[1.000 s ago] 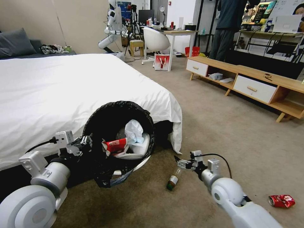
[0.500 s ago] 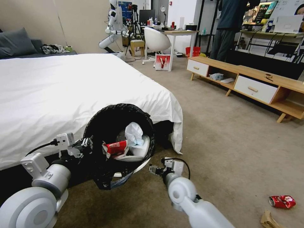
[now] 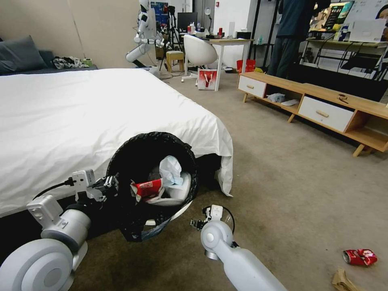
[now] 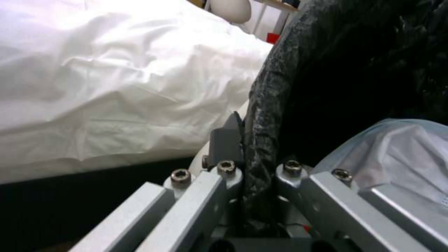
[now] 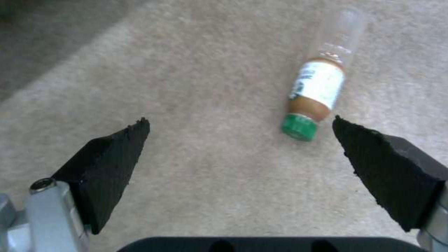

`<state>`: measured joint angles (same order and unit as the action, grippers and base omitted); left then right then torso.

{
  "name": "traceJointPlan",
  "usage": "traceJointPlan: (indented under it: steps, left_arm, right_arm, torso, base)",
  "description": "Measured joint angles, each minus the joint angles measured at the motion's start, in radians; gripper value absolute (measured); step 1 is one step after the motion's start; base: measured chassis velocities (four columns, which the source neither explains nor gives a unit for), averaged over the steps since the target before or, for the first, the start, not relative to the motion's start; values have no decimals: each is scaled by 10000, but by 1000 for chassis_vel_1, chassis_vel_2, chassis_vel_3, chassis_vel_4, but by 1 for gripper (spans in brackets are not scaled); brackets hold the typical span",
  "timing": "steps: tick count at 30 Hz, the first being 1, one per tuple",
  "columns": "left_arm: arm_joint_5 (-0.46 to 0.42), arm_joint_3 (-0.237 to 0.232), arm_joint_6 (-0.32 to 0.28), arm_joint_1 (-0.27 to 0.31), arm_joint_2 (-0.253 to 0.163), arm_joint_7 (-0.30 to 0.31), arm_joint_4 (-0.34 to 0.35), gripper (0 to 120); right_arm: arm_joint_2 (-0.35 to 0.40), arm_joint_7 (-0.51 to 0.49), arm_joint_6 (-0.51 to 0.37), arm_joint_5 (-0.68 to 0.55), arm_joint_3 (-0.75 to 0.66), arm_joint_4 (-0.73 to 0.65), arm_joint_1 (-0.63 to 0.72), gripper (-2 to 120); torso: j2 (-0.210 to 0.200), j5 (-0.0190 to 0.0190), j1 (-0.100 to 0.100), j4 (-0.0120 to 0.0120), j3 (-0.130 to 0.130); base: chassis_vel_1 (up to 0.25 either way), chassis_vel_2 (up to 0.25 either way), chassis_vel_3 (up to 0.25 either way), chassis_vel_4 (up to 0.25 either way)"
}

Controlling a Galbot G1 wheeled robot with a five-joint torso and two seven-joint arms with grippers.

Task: Pick up the trash bin and place the garbage on the floor into it.

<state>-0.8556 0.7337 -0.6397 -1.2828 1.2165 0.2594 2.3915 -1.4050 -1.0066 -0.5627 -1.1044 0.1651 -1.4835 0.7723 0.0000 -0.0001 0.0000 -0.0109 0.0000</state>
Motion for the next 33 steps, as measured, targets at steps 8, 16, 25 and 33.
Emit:
traceJointPlan:
  steps: [8, 16, 25, 33]
  left_arm:
    - [2, -42, 11, 38, 38, 6, -39, 2]
    - [21, -69, 12, -1, 36, 10, -42, 2]
    - [25, -69, 12, -64, 44, 10, 5, 2]
    - [58, -73, 13, -126, 62, 10, 52, 2]
  right_arm:
    - [183, -97, 119, 155, -60, 118, 155, 100]
    - [261, 207, 168, 436, -313, 318, 323, 100]
    - [312, 614, 231, 666, -612, 647, 361, 100]
    - [127, 1396, 360, 1048, -903, 1343, 338, 100]
  torso:
    - [0, 0, 0, -1, 0]
    - [0, 1, 0, -1, 0]
    - [-1, 1, 0, -1, 0]
    - [0, 1, 0, 0, 0]
  base:
    - [0, 0, 0, 0]
    - [0, 0, 0, 0]
    - [0, 0, 0, 0]
    - [0, 0, 0, 0]
